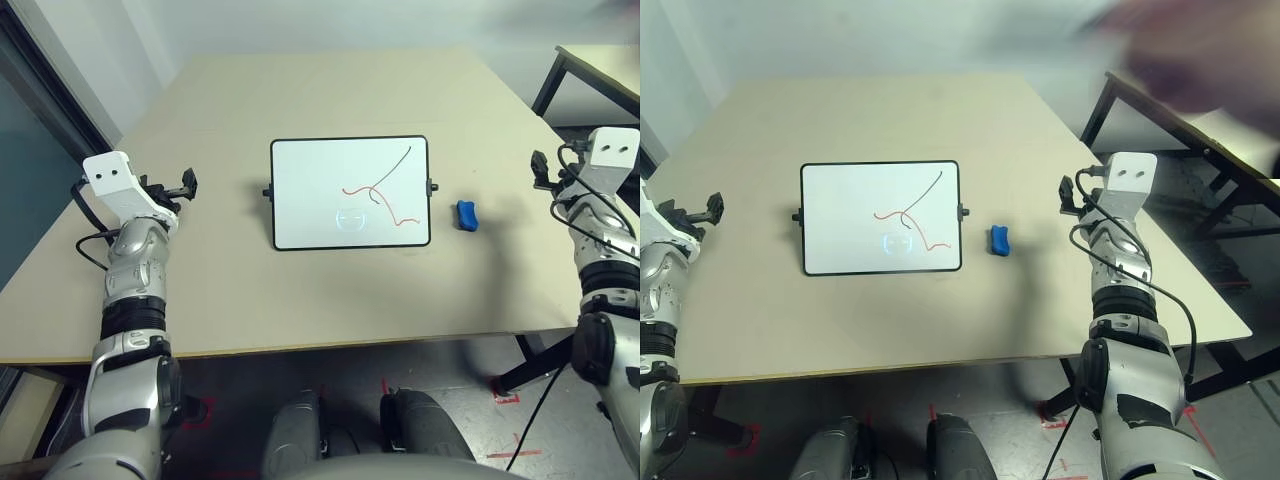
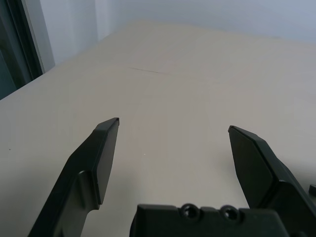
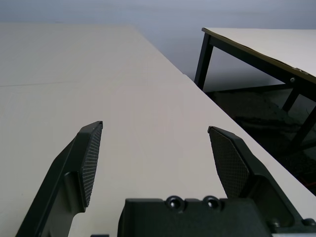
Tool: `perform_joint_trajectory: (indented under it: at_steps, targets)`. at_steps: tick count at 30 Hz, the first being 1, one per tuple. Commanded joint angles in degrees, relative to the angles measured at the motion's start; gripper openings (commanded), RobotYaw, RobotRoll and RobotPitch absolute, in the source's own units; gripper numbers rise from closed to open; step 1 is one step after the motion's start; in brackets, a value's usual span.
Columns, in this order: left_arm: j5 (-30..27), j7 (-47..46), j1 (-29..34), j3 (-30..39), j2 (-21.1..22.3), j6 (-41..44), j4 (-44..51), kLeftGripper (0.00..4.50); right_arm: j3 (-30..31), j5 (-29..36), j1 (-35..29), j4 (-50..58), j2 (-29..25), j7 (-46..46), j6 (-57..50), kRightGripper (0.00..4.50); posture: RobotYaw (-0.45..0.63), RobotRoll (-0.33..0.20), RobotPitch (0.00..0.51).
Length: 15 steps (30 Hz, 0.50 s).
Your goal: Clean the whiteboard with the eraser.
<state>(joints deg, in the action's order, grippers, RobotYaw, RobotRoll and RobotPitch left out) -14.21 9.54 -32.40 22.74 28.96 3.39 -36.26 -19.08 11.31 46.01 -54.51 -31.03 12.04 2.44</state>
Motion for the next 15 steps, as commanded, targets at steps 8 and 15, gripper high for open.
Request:
perform_joint_trajectory:
  at_steps: [8, 15]
  targets:
    - [-0.7, 0.7, -1.9, 0.0, 0.0, 0.4, -0.1, 4.5, 0.5, -0.1, -1.7, 2.6, 0.1, -0.3, -2.8, 4.46, -0.07, 0.0, 0.038]
    - [-1.6, 7.9, -5.9, -3.5, 0.2, 4.1, 4.2, 4.5, 5.3, -0.1, -5.4, 18.5, 1.3, 0.5, -29.3, 4.46, -0.09, 0.0, 0.039]
